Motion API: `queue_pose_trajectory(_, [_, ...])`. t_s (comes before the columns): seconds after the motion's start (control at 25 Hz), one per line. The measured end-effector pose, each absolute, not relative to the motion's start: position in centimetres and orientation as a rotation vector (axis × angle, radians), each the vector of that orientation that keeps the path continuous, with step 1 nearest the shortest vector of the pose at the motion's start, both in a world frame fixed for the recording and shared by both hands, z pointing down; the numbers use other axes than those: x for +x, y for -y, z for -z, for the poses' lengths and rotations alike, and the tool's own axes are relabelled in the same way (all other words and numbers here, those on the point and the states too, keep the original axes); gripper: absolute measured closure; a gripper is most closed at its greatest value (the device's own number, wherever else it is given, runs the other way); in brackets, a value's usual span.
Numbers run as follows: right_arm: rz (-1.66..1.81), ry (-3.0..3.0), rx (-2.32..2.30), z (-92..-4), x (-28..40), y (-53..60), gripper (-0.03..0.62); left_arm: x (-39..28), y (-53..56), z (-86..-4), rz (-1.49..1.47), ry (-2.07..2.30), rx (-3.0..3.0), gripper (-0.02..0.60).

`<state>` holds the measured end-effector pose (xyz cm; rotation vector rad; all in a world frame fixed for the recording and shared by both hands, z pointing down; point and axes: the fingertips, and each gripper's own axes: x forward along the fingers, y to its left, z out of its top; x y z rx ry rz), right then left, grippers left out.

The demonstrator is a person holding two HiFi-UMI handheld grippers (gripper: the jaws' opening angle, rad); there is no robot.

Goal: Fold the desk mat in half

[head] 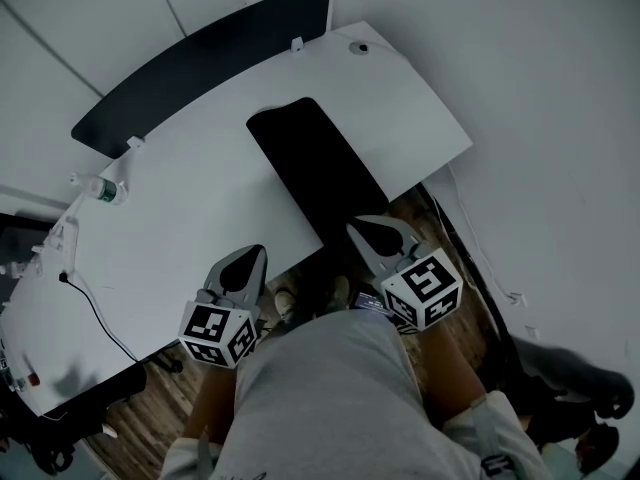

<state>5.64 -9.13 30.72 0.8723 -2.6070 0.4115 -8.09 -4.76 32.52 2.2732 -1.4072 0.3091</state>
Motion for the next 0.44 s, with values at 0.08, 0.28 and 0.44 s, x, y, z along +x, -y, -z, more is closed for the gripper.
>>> queue_pose_trajectory(0.08, [-0.406, 2.608, 0.872, -30.59, 5.59, 9.18, 0.589, -8.11, 4.66, -32.42, -0.314, 1.412, 2.278, 0.563])
queue_pose_trajectory(0.28, [-0.393, 2.614, 0.851, -30.23, 5.34, 9.15, 0.589, -8.11, 4.66, -32.15, -0.305, 1.416, 2.277, 0.563])
queue_pose_trajectory(0.44, [-0.393, 2.608, 0.847, -30.19, 5.26, 9.07, 0.589, -8.05, 4.67, -32.15, -0.305, 1.406, 2.278, 0.563])
